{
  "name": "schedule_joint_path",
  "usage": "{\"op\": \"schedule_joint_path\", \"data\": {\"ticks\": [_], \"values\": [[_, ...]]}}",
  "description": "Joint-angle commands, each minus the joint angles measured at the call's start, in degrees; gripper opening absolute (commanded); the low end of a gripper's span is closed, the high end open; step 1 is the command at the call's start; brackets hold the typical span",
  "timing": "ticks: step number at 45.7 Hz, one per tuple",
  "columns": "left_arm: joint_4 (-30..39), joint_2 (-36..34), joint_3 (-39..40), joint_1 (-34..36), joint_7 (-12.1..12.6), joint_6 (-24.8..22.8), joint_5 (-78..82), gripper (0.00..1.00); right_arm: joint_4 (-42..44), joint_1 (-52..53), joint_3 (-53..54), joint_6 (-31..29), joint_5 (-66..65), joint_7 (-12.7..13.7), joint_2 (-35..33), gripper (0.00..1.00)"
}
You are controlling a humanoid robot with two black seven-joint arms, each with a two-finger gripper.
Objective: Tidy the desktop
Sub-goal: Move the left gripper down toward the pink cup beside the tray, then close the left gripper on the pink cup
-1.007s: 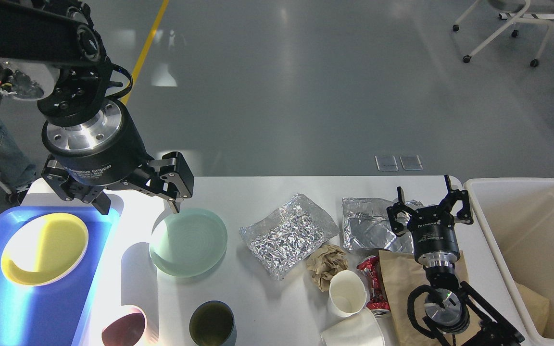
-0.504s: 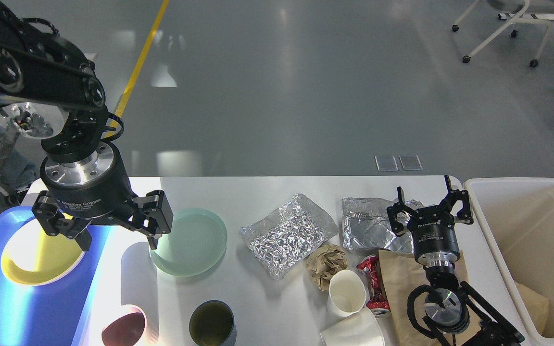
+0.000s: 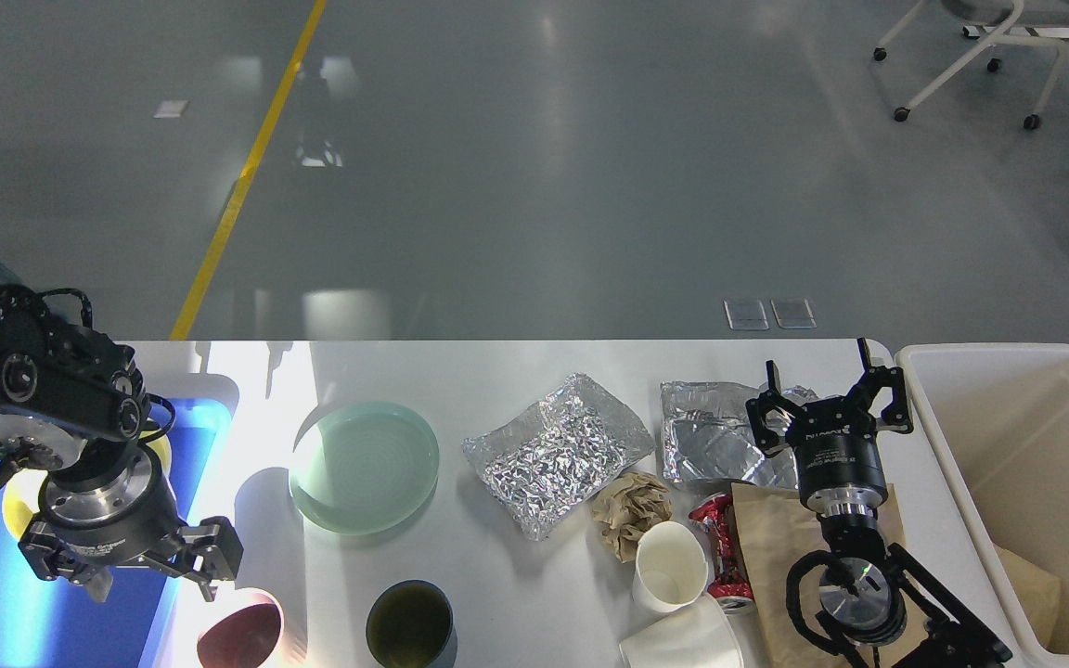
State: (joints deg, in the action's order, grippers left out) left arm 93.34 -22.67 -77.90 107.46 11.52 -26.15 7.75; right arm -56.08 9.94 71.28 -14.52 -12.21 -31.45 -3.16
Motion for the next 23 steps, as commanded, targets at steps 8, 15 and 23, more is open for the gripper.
{"op": "schedule_joint_path", "data": {"ticks": [8, 15, 23], "values": [[-3.52, -8.17, 8.29, -13.93, -0.01, 8.64, 19.48, 0.91, 0.00, -0.01, 0.00, 0.02, 0.08, 0.07, 0.00, 1.00], [-5.71, -8.09, 9.70, -16.67, -0.01, 10.94, 20.73, 0.88, 0.00, -0.01, 0.00, 0.02, 0.08, -0.01, 0.00, 1.00], [-6.86, -7.91, 11.10, -18.60, -0.01, 11.12, 21.43, 0.76, 0.00, -0.01, 0.00, 0.02, -0.01, 0.07, 0.00, 1.00]]}}
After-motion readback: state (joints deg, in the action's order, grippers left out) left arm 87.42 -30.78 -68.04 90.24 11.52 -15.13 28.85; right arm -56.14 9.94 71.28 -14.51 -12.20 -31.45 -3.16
